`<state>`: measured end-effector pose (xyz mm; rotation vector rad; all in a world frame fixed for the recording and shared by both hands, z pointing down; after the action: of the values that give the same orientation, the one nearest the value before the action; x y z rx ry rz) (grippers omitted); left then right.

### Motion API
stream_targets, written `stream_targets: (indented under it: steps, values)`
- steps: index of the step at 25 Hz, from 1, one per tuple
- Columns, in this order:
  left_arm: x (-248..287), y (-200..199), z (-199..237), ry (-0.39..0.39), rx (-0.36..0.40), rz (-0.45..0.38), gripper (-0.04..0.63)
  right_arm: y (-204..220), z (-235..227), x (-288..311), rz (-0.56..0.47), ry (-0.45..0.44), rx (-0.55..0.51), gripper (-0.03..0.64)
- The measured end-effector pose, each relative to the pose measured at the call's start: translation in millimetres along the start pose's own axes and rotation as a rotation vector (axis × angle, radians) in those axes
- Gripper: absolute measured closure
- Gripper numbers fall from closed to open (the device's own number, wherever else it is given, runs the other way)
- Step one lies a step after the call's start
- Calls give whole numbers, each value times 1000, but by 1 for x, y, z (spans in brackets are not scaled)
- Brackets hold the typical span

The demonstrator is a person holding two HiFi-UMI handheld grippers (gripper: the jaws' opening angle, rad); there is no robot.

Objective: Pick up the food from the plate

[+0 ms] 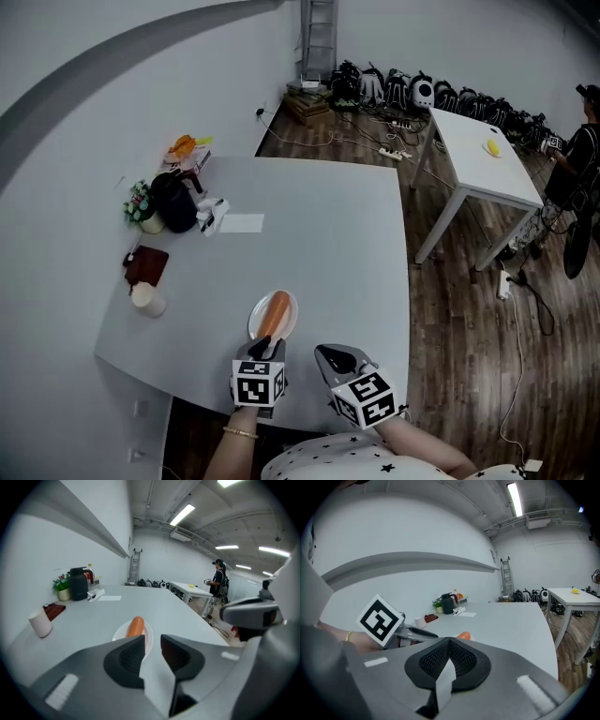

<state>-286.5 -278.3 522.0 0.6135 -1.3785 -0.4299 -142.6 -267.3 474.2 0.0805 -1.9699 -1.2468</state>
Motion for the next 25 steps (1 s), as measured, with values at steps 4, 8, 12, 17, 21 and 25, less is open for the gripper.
stream_targets:
  steps: [4,8,12,17,21,25]
  values:
    - [43,-11,30,26,74,129,370,0,-4,15,23,27,29,618]
    - [86,-21,51,37,132,236,342,1,-6,26,55,42,53,618]
    - [116,-19,53,59,174,329,345,14,-8,32,87,53,88,618]
    - [131,-18,52,84,160,375,374,16,-13,43,104,62,104,620]
    - [132,-20,54,84,153,367,379,15,-11,51,106,59,106,618]
    - [131,-20,55,82,106,331,379,12,-8,52,102,55,100,618]
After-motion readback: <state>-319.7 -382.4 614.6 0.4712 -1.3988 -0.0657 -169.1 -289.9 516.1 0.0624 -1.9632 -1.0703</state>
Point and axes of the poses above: the fingertips, and each gripper's own axes: x forward along the fingers, z to its left, y out of its underside, the point moved 5 cm from there along -x, backward along the fingers, and after that the axes turned 11 degrees about z, right-handed, at the moved point
